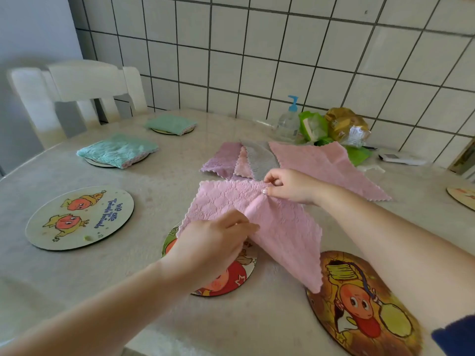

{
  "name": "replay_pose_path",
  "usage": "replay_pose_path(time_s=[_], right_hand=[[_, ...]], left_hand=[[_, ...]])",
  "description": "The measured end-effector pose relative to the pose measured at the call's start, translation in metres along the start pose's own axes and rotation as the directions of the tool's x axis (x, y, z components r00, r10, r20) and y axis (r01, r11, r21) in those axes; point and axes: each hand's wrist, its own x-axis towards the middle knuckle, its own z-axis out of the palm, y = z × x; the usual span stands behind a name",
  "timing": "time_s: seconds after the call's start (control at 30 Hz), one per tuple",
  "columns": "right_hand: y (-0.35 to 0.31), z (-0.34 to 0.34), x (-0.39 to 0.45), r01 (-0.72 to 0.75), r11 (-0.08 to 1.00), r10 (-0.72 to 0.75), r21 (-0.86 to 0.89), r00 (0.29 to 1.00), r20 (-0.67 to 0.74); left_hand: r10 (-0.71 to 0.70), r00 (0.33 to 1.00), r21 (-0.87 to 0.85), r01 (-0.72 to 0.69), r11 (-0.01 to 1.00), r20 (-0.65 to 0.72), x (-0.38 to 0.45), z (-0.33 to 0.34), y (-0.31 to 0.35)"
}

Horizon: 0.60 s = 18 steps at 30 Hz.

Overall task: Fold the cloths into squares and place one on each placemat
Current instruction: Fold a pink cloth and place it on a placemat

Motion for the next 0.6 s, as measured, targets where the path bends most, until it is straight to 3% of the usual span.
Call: replay_pose_path(time_s=[0.1, 0.17, 0.27, 0.37, 0.47, 0.6], right_hand=[[-0.003, -0.007, -0.012, -0.026, 0.982, 0.014, 0.187, 0.998, 0.063], [-0.004, -0.009, -0.02, -0.038, 0.953, 0.008, 0.301, 0.995, 0.103], [-0.006, -0.011, -0.029, -0.088, 0.88, -0.014, 0.466, 0.977, 0.211], [-0.008, -0.013, -0.035, -0.152, 0.829, -0.025, 0.538, 0.951, 0.308], [-0.006, -0.015, -0.034, -0.179, 0.795, -0.022, 0.579, 0.946, 0.323], [-0.01, -0.019, -0.04, -0.091, 0.718, -0.051, 0.69, 0.982, 0.184]], left_hand=[[-0.13, 0.991, -0.166, 0.121, 0.979, -0.045, -0.007, -0.014, 0.0], [-0.255, 0.967, -0.335, 0.234, 0.913, -0.019, -0.01, -0.022, 0.003], [-0.44, 0.891, -0.587, 0.418, 0.693, 0.114, -0.012, -0.029, 0.007], [-0.487, 0.852, -0.706, 0.465, 0.535, 0.192, -0.009, -0.033, 0.004], [-0.456, 0.866, -0.686, 0.459, 0.564, 0.205, -0.002, -0.04, -0.008], [-0.391, 0.896, -0.661, 0.426, 0.618, 0.213, 0.011, -0.054, -0.02]])
